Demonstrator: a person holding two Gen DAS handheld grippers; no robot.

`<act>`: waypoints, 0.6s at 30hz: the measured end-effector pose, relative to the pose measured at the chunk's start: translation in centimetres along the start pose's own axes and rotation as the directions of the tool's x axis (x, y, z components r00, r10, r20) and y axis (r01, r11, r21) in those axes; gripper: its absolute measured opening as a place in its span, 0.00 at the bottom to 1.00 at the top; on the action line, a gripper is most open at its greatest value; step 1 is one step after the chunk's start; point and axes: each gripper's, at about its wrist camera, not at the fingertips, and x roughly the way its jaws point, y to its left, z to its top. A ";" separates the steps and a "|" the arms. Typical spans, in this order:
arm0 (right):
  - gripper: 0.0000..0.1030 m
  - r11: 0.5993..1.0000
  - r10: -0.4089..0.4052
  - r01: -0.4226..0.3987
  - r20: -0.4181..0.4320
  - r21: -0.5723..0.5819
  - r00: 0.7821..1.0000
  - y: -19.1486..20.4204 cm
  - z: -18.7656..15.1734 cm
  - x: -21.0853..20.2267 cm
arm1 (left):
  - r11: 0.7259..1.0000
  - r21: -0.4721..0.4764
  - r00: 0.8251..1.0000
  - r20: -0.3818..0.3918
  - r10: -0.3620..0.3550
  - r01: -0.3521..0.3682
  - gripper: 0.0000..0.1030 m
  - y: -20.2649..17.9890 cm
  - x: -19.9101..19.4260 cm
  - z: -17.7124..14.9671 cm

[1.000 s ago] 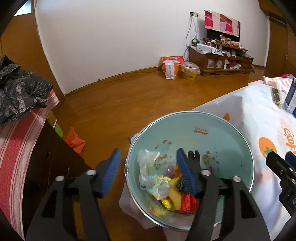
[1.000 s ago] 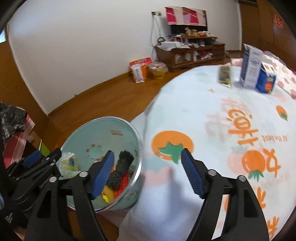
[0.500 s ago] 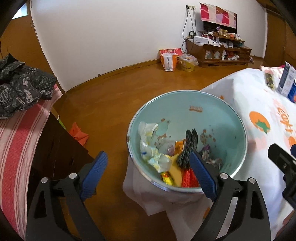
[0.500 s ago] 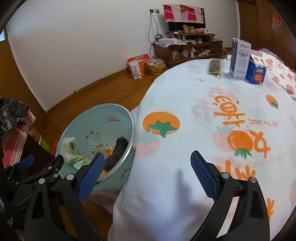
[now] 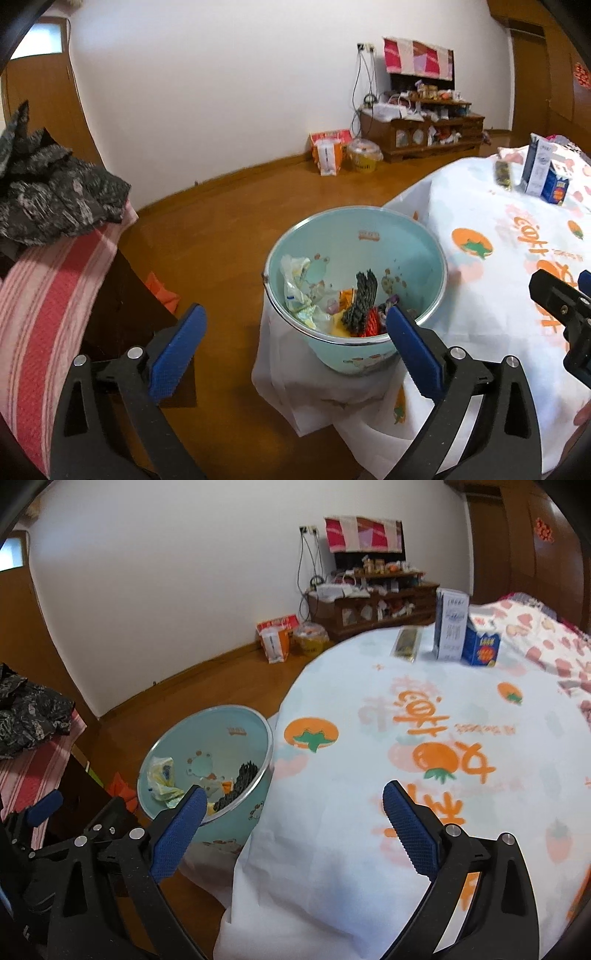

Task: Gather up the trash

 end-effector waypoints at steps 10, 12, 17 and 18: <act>0.94 0.999 -0.020 0.030 0.264 -0.035 0.964 1.0 0.3 -6.8 | 0.999 -0.052 0.972 0.235 0.001 0.012 0.94 1.9 -6.7 2.2; 0.95 0.999 -0.029 0.042 0.322 -0.034 0.946 1.2 0.4 -8.2 | 0.998 -0.056 0.964 0.265 -0.008 0.023 0.94 1.9 -7.6 2.3; 0.95 0.998 -0.042 0.055 0.374 -0.025 0.926 0.9 0.6 -9.8 | 0.998 -0.045 0.949 0.313 -0.031 0.047 0.94 1.6 -9.1 2.4; 0.95 0.998 -0.041 0.053 0.378 -0.020 0.925 0.8 0.6 -9.9 | 0.998 -0.043 0.948 0.318 -0.032 0.048 0.94 1.6 -9.3 2.4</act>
